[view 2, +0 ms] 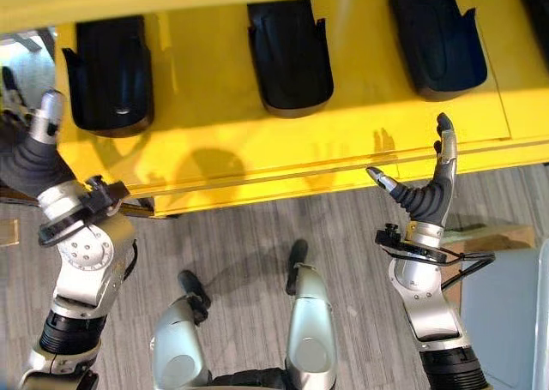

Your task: Move parts from the plastic box to the shelf.

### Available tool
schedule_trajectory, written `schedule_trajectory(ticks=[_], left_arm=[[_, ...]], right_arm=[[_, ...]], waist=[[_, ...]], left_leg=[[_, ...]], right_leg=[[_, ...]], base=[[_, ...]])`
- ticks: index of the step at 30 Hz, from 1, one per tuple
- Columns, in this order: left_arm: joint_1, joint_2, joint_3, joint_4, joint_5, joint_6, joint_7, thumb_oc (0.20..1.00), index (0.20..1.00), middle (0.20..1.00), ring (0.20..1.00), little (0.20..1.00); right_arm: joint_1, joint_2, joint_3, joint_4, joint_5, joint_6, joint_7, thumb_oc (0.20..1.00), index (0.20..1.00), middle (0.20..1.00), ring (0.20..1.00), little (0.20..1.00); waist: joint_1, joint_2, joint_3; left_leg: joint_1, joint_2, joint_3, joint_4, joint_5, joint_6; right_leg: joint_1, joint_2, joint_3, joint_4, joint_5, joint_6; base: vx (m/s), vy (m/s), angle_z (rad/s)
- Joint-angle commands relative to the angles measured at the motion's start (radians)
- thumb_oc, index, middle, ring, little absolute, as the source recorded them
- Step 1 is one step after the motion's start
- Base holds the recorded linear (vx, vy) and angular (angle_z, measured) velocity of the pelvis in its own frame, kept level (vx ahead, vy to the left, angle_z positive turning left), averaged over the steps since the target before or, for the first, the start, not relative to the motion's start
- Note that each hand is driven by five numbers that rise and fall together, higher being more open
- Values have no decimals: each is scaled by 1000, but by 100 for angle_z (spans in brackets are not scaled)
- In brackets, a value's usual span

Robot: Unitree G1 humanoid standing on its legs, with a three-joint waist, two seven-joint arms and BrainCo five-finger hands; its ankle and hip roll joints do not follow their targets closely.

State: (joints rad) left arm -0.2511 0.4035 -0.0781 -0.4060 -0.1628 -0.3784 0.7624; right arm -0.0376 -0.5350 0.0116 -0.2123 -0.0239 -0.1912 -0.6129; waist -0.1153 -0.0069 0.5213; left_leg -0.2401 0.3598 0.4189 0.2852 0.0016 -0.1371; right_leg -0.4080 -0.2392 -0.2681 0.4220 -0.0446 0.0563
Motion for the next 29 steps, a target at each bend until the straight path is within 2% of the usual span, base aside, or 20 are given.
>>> schedule_trajectory(ticks=[1,3,5,7,9,10,13,14,16,17,20,21,25,29], left_arm=[[63,68,25,-39,-29,-139,-180,1000,1000,1000,1000,1000],[105,82,31,-40,-69,-160,-240,1000,1000,1000,1000,1000],[140,93,25,-41,-194,-101,-440,1000,1000,1000,1000,1000],[173,100,12,-41,-336,-85,-554,1000,1000,1000,1000,1000],[202,104,5,-40,-459,-66,-648,1000,1000,1000,1000,1000],[224,102,3,-33,-582,-49,-718,1000,1000,1000,1000,1000],[268,91,-9,4,-691,-13,-820,1000,1000,1000,1000,1000],[294,80,-19,34,-725,26,-863,1000,1000,1000,1000,1000],[325,67,-30,69,-726,89,-897,1000,1000,1000,1000,1000],[341,57,-40,88,-753,119,-973,1000,1000,1000,1000,1000],[367,48,-57,152,-722,179,-1037,1000,1000,1000,1000,1000],[374,55,-63,193,-657,175,-1064,1000,1000,1000,1000,1000],[377,60,-79,241,-716,200,-1152,1000,1000,1000,1000,1000],[390,53,-81,261,-738,169,-1247,1000,1000,1000,1000,1000]], right_arm=[[14,-35,-23,-29,20,-49,-9,1000,1000,1000,1000,1000],[22,-45,-18,-27,36,-50,10,1000,1000,1000,1000,1000],[28,-54,-11,-29,56,-44,44,1000,1000,1000,1000,1000],[31,-69,-5,-26,55,-14,83,1000,1000,1000,1000,1000],[27,-80,4,-15,85,-7,97,1000,1000,1000,1000,1000],[33,-85,3,-3,111,6,117,1000,1000,1000,1000,1000],[43,-90,6,48,207,27,188,1000,1000,1000,1000,1000],[54,-83,11,81,263,45,231,1000,1000,1000,1000,1000],[71,-76,10,106,285,42,257,1000,1000,1000,1000,1000],[86,-74,6,112,281,36,279,1000,1000,1000,1000,1000],[98,-70,2,135,312,24,312,1000,1000,1000,1000,1000],[89,-65,-4,156,323,20,326,1000,1000,1000,1000,1000],[68,-64,4,174,324,23,361,1000,1000,1000,1000,1000],[57,-47,19,185,314,11,383,1000,1000,1000,1000,1000]], waist=[[-3,-6,-90],[6,1,-110],[12,7,-133],[16,13,-153],[19,18,-171],[21,18,-185],[29,17,-218],[32,13,-240],[35,9,-266],[34,6,-279],[28,4,-301],[27,5,-311],[26,8,-320],[24,10,-325]], left_leg=[[-5,-86,-31,-20,-45,43],[18,-79,-40,-32,-37,37],[45,-69,-39,-43,-29,29],[69,-61,-38,-50,-21,24],[95,-59,-35,-62,-11,20],[114,-55,-31,-76,-1,16],[143,-54,-39,-95,25,10],[162,-52,-44,-115,37,7],[184,-52,-51,-142,49,4],[199,-53,-53,-158,52,5],[238,-67,-39,-196,41,9],[260,-75,-24,-213,34,11],[299,-83,3,-242,31,13],[330,-87,36,-264,31,15]], right_leg=[[144,54,-12,43,-199,21],[170,53,-20,26,-197,17],[196,48,-31,9,-195,13],[223,47,-38,-7,-196,7],[249,46,-42,-25,-194,4],[267,43,-49,-41,-189,5],[305,38,-52,-80,-172,6],[324,34,-50,-102,-160,7],[346,32,-45,-128,-143,12],[357,29,-40,-144,-130,15],[388,22,-35,-202,-90,34],[401,12,-41,-236,-59,50],[421,-9,-51,-303,2,81],[434,-25,-59,-349,48,106]], base=[[-5,-71,2],[2,-84,0],[7,-68,7],[3,-39,10],[23,-15,8],[0,0,0],[20,-16,3],[48,-20,5],[53,3,6],[27,36,7],[4,39,4],[-16,36,2],[-20,23,-9],[-7,18,-3]])
